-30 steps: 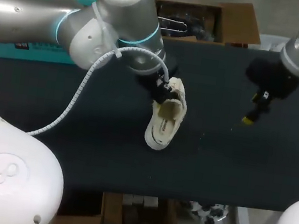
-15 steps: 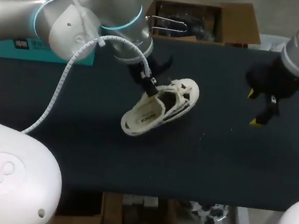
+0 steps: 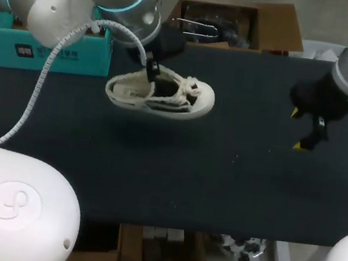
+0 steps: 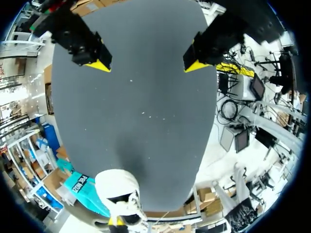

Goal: Open the shoe tongue, take the insole out of the shoe, put the insole back into the shoe, and pack the shoe into the shoebox

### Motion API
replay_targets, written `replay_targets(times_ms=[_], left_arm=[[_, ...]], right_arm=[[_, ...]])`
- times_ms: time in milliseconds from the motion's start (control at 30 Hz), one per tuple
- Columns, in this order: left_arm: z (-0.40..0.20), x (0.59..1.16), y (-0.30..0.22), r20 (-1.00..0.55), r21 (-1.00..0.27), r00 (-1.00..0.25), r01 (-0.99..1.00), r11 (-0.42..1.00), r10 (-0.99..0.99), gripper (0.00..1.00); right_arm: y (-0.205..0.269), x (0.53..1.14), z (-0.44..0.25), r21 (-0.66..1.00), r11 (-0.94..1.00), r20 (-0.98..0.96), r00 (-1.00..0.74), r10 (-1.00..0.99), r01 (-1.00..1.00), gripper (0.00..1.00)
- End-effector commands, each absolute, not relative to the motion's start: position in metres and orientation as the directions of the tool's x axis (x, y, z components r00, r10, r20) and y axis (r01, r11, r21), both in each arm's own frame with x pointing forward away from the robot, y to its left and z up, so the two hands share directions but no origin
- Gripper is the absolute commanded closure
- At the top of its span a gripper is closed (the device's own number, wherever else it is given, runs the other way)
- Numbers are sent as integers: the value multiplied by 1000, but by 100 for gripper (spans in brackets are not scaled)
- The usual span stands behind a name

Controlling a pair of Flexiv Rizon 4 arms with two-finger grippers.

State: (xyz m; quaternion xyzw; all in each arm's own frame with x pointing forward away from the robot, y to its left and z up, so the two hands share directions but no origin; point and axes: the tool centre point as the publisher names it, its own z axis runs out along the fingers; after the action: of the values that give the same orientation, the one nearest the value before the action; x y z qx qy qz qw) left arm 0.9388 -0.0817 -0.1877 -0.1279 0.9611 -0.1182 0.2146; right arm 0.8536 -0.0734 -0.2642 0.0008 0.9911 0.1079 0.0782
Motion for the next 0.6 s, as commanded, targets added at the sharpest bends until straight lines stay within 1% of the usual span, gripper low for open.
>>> replay_targets(times_ms=[33, 167, 267, 367, 467, 600], left_arm=[[-103, 941, -29, -404, -318, -873, -146, 937, -273, 100], [-69, 973, 10, -445, -312, -868, -78, 947, -218, 100], [-54, 999, 42, -463, -301, -861, -68, 951, -208, 100], [-50, 1024, 74, -462, -286, -859, -90, 954, -220, 100], [-46, 1038, 108, -443, -308, -868, -88, 947, -225, 100], [-49, 1052, 145, -431, -300, -871, -107, 948, -235, 100]], right_arm=[[-74, 853, -264, 214, 977, -156, -988, 18, -16, 0], [-74, 853, -264, 214, 977, -156, -988, 18, -16, 0], [-74, 853, -264, 214, 977, -156, -988, 18, -16, 0], [-55, 866, -261, 149, 989, -153, -988, 11, -12, 0], [-45, 874, -257, 84, 996, -154, -988, -29, -43, 0], [-43, 881, -254, 52, 995, -154, -985, -79, -88, 0]])
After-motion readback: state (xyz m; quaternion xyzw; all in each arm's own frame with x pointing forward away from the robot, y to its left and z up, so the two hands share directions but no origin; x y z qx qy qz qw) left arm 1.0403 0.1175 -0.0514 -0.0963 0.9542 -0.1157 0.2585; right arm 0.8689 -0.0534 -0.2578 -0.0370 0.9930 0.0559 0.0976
